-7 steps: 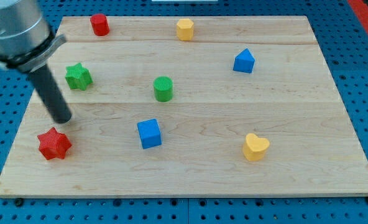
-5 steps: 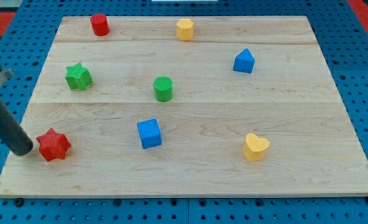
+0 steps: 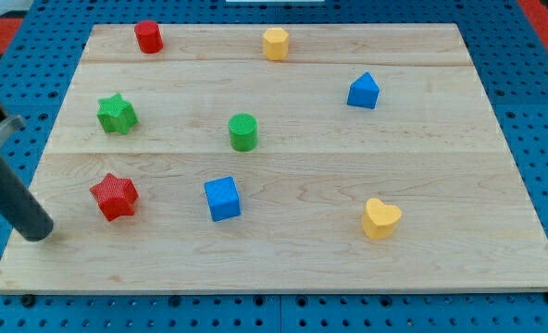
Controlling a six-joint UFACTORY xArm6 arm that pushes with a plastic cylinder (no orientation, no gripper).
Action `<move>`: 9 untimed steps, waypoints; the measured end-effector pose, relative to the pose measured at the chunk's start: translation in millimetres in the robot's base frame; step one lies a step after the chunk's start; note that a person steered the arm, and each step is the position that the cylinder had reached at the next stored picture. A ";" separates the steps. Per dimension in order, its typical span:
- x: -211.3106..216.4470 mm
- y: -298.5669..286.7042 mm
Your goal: Slide the red star to the blue cube
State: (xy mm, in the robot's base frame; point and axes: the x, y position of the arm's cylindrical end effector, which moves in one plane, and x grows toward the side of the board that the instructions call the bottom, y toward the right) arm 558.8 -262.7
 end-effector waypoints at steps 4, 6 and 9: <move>-23.2 3.5; -41.4 15.4; -40.1 109.8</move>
